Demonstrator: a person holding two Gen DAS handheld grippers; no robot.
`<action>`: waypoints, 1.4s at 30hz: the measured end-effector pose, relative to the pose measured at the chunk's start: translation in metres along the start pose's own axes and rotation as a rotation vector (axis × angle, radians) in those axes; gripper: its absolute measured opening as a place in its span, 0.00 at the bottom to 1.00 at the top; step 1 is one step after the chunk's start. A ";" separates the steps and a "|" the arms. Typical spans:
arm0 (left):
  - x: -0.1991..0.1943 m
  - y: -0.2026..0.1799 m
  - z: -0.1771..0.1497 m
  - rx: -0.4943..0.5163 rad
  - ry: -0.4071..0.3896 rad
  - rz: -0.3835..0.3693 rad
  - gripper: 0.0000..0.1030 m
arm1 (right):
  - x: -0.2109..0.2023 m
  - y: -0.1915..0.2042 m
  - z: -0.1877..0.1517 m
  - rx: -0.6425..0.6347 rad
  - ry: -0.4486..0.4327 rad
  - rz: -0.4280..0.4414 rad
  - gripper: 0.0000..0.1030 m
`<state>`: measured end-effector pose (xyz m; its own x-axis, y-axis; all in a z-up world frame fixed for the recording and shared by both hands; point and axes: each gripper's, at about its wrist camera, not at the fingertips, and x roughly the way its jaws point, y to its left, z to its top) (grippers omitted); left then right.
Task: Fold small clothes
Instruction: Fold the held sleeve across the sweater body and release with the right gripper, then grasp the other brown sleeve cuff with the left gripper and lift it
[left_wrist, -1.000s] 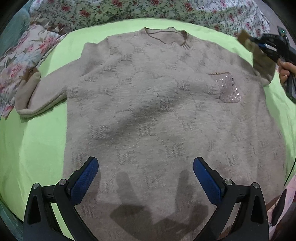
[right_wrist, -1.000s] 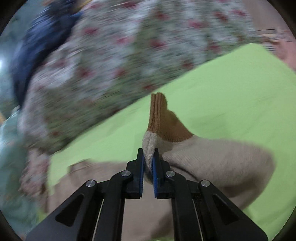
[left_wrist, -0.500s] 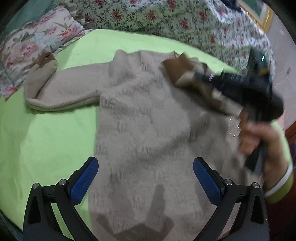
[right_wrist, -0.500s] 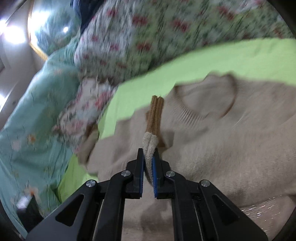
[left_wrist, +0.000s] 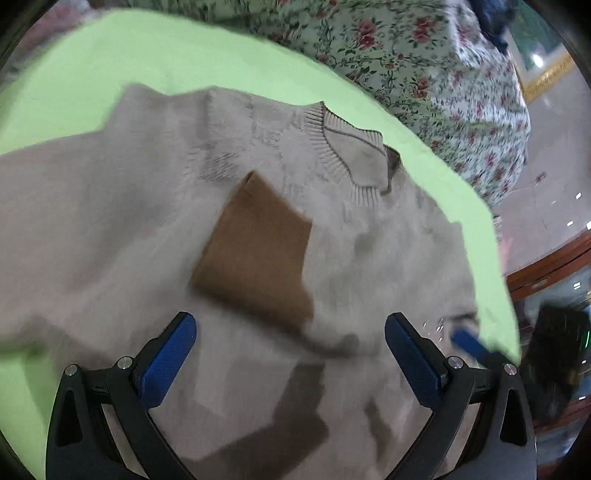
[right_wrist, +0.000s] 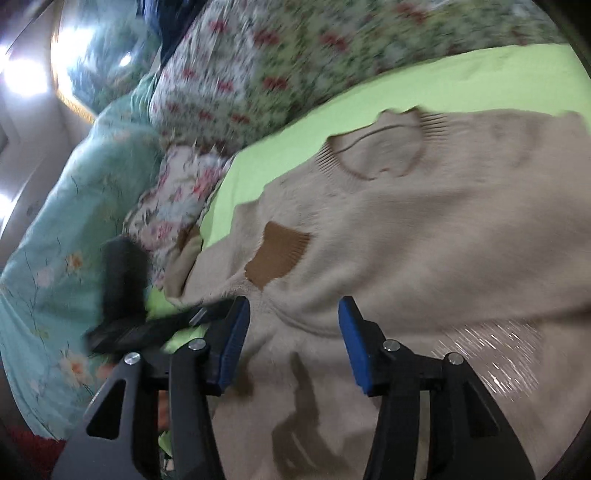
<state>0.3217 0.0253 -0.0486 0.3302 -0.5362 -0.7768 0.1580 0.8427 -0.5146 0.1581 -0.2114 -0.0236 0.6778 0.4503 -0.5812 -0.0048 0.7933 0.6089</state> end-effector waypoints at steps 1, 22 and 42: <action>0.007 0.002 0.007 -0.008 -0.003 -0.015 0.97 | -0.013 -0.003 -0.006 0.015 -0.020 -0.006 0.50; -0.017 0.010 -0.012 0.118 -0.118 0.027 0.37 | -0.106 -0.073 0.001 0.113 -0.183 -0.333 0.51; -0.003 -0.016 -0.009 0.231 -0.141 0.103 0.07 | -0.055 -0.155 0.081 0.078 -0.030 -0.517 0.08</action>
<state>0.3103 0.0129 -0.0413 0.4788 -0.4490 -0.7544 0.3191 0.8896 -0.3268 0.1815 -0.3922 -0.0422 0.5981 -0.0049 -0.8014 0.3900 0.8754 0.2857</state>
